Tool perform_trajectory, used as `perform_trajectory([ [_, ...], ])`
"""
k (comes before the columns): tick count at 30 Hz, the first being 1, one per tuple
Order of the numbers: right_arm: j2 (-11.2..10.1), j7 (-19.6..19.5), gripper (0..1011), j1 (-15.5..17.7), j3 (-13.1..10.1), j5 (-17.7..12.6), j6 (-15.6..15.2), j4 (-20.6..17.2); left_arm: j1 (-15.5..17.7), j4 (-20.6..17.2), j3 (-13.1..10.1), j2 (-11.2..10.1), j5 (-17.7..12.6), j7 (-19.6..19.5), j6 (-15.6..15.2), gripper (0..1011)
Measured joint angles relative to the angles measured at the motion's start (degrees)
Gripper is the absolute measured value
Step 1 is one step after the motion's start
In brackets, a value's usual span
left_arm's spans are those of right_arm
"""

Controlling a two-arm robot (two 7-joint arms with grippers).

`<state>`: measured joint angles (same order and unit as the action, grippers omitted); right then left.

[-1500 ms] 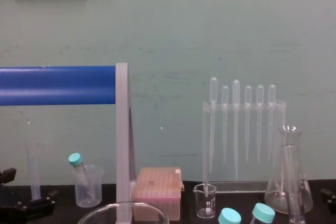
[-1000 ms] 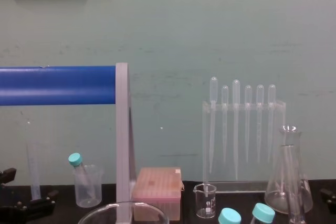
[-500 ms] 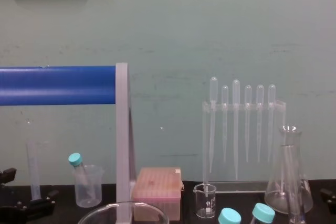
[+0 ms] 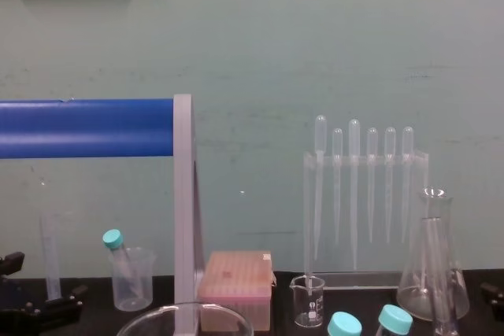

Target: Hold the test tube with one hand and immerse one end into the beaker, then return it to the test tube rack.

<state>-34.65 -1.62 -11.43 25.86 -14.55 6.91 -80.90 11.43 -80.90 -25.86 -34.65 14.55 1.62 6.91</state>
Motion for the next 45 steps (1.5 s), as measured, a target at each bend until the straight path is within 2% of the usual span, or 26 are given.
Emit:
perform_trajectory([
  [15, 0.0, 0.0, 1000, 0.0, -0.1, 0.0, 0.0, 0.0, 0.0, 0.0, 0.0, 0.0, 0.0, 0.0, 0.0, 1000],
  [21, -0.2, 1.0, 1000, 0.9, -2.1, -0.5, 1.6, -1.6, 0.0, 0.0, 0.0, 0.0, 0.0, 0.0, 0.0, 1000],
  [24, -0.6, 2.3, 1000, 2.1, -4.1, -2.4, 2.9, -3.9, 0.0, 0.0, 0.0, 0.0, 0.0, 0.0, 0.0, 1000],
  [25, -0.6, 2.3, 1000, 2.1, -4.1, -2.4, 2.9, -3.9, 0.0, 0.0, 0.0, 0.0, 0.0, 0.0, 0.0, 1000],
  [28, -1.1, 4.2, 1000, 3.3, -5.9, -4.5, 4.6, -6.9, 0.0, 0.0, 0.0, 0.0, 0.0, 0.0, 0.0, 1000],
  [29, -1.1, 4.2, 1000, 3.3, -5.9, -4.5, 4.6, -6.9, 0.0, 0.0, 0.0, 0.0, 0.0, 0.0, 0.0, 1000],
  [32, -2.0, 6.0, 1000, 4.6, -7.6, -5.4, 7.3, -10.2, 0.0, 0.0, 0.0, 0.0, 0.0, 0.0, 0.0, 1000],
  [37, -3.1, 9.3, 1000, 5.6, -9.1, -7.1, 10.6, -13.4, 0.0, 0.0, 0.0, 0.0, 0.0, 0.0, 0.0, 1000],
  [42, -4.4, 15.1, 1000, 5.4, -8.7, -8.4, 13.2, -14.8, 0.0, 0.0, 0.0, 0.0, 0.0, 0.0, 0.0, 1000],
  [44, -5.2, 19.9, 1000, 4.8, -8.1, -10.7, 13.6, -15.0, 0.0, 0.0, 0.0, 0.0, 0.0, 0.0, 0.0, 1000],
  [45, -5.2, 19.9, 1000, 4.8, -8.1, -10.7, 13.6, -15.0, 0.0, 0.0, 0.0, 0.0, 0.0, 0.0, 0.0, 1000],
])
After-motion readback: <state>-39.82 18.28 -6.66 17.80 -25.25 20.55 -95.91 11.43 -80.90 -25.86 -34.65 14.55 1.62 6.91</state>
